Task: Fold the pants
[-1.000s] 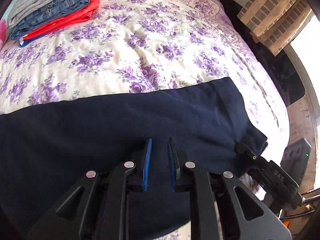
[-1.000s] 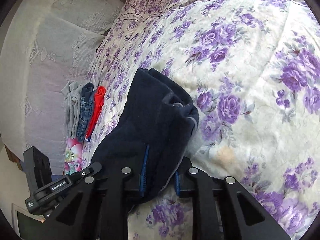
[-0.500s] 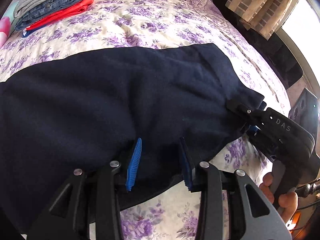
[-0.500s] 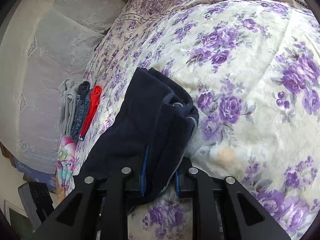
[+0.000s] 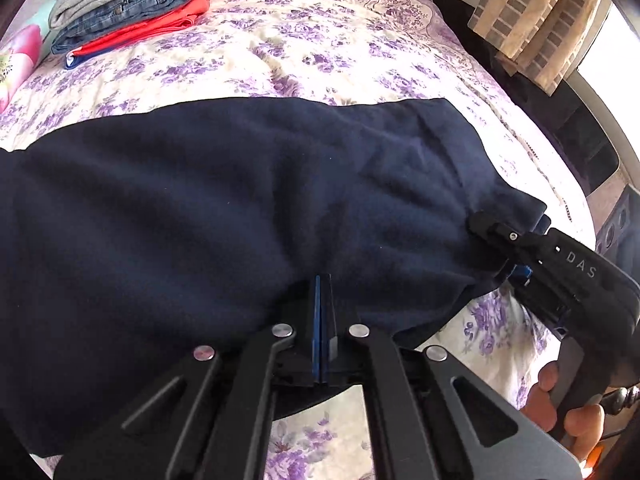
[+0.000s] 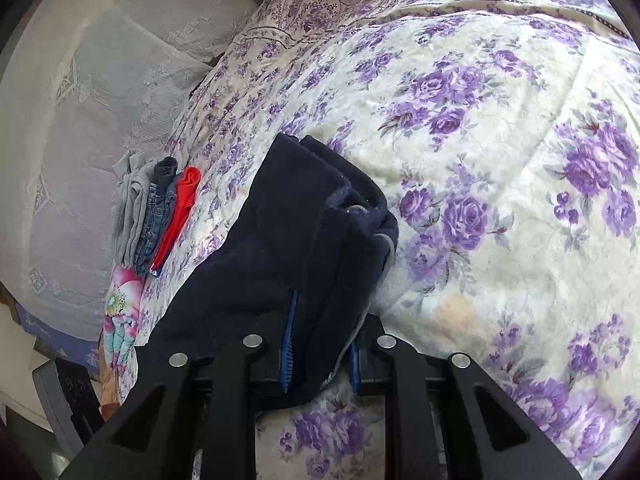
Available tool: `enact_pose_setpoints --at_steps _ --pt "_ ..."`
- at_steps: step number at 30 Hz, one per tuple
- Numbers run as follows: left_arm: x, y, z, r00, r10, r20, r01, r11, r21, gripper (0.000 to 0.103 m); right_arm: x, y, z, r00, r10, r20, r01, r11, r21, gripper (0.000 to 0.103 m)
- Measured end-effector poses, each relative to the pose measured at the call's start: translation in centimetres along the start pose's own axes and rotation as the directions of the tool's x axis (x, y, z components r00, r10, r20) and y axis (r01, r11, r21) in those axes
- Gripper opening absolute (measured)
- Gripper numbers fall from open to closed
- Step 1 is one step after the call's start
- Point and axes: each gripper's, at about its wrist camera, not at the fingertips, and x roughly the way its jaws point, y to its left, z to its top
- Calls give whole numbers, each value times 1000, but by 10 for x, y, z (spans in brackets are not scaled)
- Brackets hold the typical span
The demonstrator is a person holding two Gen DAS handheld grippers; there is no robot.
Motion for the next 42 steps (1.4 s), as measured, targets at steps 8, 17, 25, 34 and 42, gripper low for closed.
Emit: enact_pose_setpoints --at_steps 8,17,25,34,42 --pt "-45 63 -4 994 -93 51 101 979 -178 0 -23 94 4 990 -125 70 142 923 -357 20" --pt "-135 236 -51 993 78 91 -38 924 -382 0 -15 243 -73 997 -70 9 50 607 -794 18" --pt "-146 317 -89 996 38 82 7 871 -491 0 73 290 -195 946 -249 -206 -122 317 -941 18" --pt "-132 331 -99 989 -9 146 77 878 -473 1 49 296 -209 907 -268 -325 -241 301 -923 66" --pt "-130 332 -102 981 -34 190 120 879 -461 1 57 300 -201 901 -248 -356 -244 390 -888 4"
